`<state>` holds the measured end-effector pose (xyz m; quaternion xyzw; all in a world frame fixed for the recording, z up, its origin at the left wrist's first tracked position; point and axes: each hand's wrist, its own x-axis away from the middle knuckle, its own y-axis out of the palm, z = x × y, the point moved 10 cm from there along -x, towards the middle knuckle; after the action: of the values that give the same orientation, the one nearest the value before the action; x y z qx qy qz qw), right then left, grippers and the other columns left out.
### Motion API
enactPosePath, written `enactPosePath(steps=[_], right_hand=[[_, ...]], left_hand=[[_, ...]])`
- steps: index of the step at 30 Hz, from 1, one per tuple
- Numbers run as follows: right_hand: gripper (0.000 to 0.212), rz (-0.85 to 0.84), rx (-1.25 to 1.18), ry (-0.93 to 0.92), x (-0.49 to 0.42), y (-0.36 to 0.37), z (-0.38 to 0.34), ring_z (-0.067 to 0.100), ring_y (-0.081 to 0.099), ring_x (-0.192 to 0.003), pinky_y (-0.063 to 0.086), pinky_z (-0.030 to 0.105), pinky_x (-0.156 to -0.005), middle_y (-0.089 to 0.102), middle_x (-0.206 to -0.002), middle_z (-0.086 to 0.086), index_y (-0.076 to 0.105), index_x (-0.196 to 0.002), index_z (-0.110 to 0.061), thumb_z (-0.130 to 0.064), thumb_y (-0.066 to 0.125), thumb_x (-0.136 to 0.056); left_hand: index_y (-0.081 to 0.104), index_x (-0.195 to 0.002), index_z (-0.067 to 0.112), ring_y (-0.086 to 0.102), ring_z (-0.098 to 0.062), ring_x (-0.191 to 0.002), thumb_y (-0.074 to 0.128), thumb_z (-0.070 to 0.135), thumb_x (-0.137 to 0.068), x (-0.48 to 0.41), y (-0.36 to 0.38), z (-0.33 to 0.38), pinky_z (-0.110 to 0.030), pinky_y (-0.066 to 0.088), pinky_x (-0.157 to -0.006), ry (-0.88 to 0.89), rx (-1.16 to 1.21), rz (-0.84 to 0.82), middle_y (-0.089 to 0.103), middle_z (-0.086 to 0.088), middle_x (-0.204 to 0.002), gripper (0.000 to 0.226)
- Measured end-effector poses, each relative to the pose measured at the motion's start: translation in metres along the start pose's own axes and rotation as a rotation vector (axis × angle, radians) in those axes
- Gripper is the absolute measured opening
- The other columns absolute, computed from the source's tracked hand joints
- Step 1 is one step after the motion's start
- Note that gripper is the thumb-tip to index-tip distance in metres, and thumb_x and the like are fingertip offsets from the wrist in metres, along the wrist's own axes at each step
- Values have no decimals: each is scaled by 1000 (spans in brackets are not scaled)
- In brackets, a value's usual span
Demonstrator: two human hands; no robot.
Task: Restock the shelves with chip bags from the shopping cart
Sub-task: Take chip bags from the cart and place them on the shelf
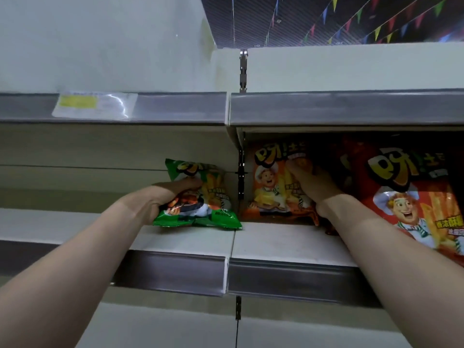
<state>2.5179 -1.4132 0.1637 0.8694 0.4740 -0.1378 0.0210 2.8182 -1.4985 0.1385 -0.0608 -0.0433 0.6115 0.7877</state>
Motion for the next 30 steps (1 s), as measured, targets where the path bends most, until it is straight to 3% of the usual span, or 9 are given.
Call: enactPosePath(steps=[5, 8, 10, 13, 18, 21, 24, 27, 30], right_hand=[[53, -120, -139, 41, -18, 23, 5, 26, 62, -111, 50, 46, -98, 63, -125, 6, 51, -136, -22, -40, 67, -88], [39, -166, -145, 97, -22, 35, 4, 27, 64, -104, 54, 39, -84, 66, -117, 11, 57, -129, -16, -29, 63, -92], [33, -197, -130, 124, -25, 41, 5, 27, 64, -101, 54, 36, -80, 66, -116, 12, 58, -126, -13, -23, 58, -95], [37, -158, -82, 77, -29, 40, -3, 30, 60, -111, 50, 42, -96, 61, -124, 13, 53, -131, -12, -18, 57, -95], [51, 28, 56, -172, -33, 26, -17, 30, 47, -129, 40, 38, -107, 51, -139, 12, 44, -141, -11, -19, 62, -94], [71, 166, 242, -291, -26, 17, -27, 32, 39, -136, 37, 43, -109, 39, -149, 13, 25, -152, -13, -27, 62, -93], [83, 159, 606, -390, -15, 29, -41, 40, 20, -144, 31, 51, -110, 12, -160, 14, 4, -156, -21, -44, 55, -94], [81, 40, 844, -366, -12, 43, -33, 44, 3, -146, 25, 59, -111, -3, -161, 13, 6, -155, -28, -53, 52, -93], [77, 51, 954, -364, -10, 44, -33, 45, 7, -145, 24, 58, -111, 1, -160, 17, 9, -155, -27, -52, 50, -94]], left_hand=[[64, -91, 4, 66, -15, -47, 71, 27, -82, 12, 17, 7, -21, 55, -47, -10, 13, -38, 72, -10, -66, 25], [65, -89, 4, 65, -14, -46, 72, 29, -81, 15, 37, 7, -20, 53, -44, -24, -13, -70, 71, -10, -65, 27], [65, -90, 5, 66, -15, -51, 74, 32, -76, 13, 41, 8, -21, 56, -50, -7, -23, -55, 72, -10, -69, 32], [66, -95, 7, 68, -18, -64, 76, 37, -68, 11, 43, 9, -25, 56, -65, 10, -26, -29, 74, -9, -78, 41], [63, -86, 10, 65, -10, -46, 69, 27, -85, 13, 53, 10, -17, 53, -47, 19, 15, -42, 70, -3, -59, 18], [65, -93, 11, 66, -11, -49, 70, 28, -83, 12, 51, 9, -17, 53, -46, 22, 28, -29, 72, -3, -62, 20], [63, -95, 10, 66, -11, -48, 69, 24, -84, 13, 51, 9, -18, 51, -43, 26, 74, -23, 71, -3, -61, 19], [62, -99, 6, 65, -11, -45, 67, 21, -87, 13, 53, 7, -18, 50, -42, 18, 107, -29, 70, -5, -59, 20], [63, -95, 10, 66, -9, -47, 65, 22, -88, 11, 51, 7, -15, 51, -45, 27, 108, -19, 71, -4, -65, 14]])
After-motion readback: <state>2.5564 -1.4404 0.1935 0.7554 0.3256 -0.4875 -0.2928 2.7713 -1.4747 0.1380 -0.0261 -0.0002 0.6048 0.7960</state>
